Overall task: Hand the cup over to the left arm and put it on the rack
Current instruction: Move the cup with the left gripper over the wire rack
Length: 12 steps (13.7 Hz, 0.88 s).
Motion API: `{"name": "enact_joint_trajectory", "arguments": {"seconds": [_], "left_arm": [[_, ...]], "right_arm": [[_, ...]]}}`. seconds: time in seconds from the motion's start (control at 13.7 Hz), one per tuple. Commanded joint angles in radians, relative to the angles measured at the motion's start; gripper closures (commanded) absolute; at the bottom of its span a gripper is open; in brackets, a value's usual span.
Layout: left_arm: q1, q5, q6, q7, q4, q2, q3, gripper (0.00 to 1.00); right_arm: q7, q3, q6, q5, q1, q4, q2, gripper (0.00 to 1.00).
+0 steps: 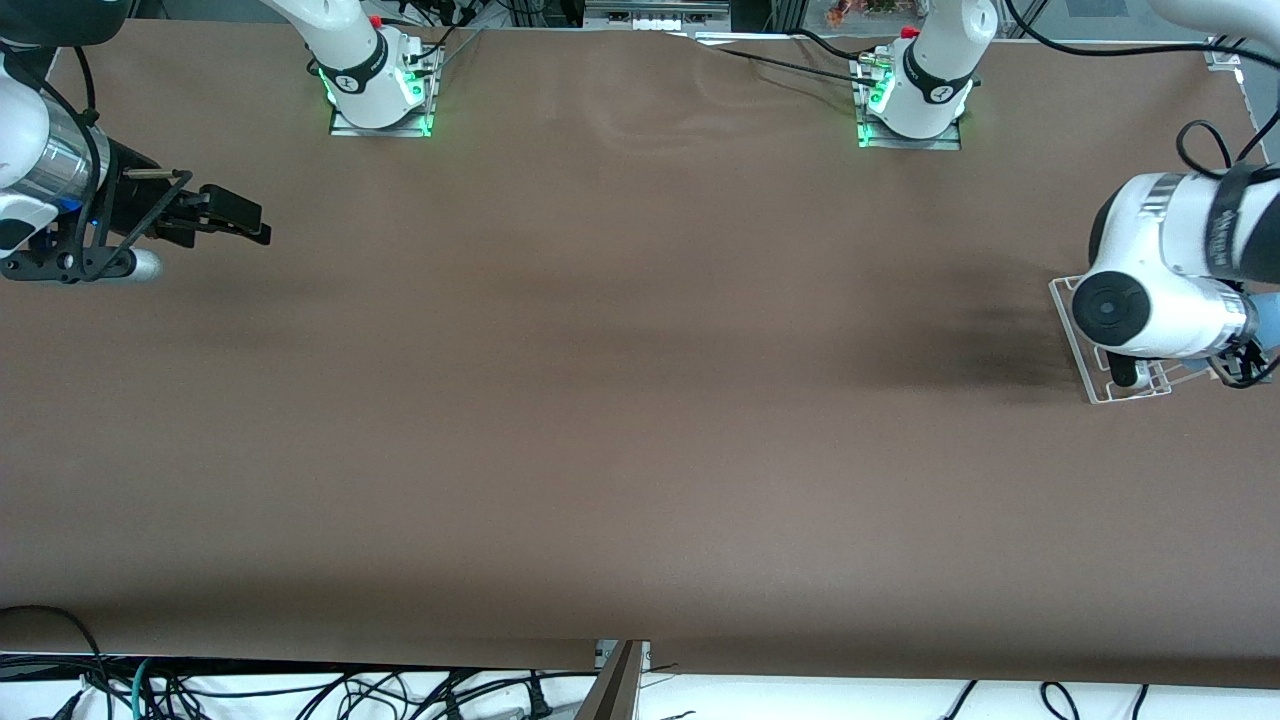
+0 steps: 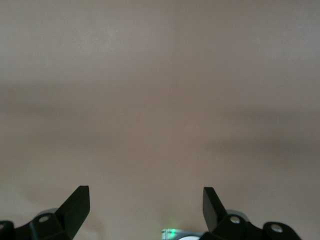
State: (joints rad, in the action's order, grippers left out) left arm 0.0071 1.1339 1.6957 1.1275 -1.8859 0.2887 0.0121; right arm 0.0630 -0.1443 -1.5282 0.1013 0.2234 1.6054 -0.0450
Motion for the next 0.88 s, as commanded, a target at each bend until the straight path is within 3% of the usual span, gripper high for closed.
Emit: {"name": "enact_joint_trajectory", "arguments": {"seconds": [0.0,0.29,0.58,0.8], "left_arm": [[0.017,0.198,0.048,-0.073,-0.134,-0.031,-0.006,1.00],[0.051,0.327,0.088,-0.162,-0.248,-0.049,-0.006,1.00],[0.054,0.346,0.088,-0.248,-0.285,-0.033,-0.006,1.00],[0.050,0.346,0.085,-0.288,-0.300,-0.017,-0.008,1.00]], "right_arm": [[-0.023,0.009,-0.029,-0.061,0.005,0.010,0.027,0.00],[-0.052,0.003,-0.013,-0.054,-0.002,-0.048,-0.004,0.00],[-0.077,0.011,-0.024,-0.049,-0.009,-0.053,-0.016,0.00],[-0.077,0.089,-0.023,-0.120,-0.054,-0.048,-0.010,0.00]]}}
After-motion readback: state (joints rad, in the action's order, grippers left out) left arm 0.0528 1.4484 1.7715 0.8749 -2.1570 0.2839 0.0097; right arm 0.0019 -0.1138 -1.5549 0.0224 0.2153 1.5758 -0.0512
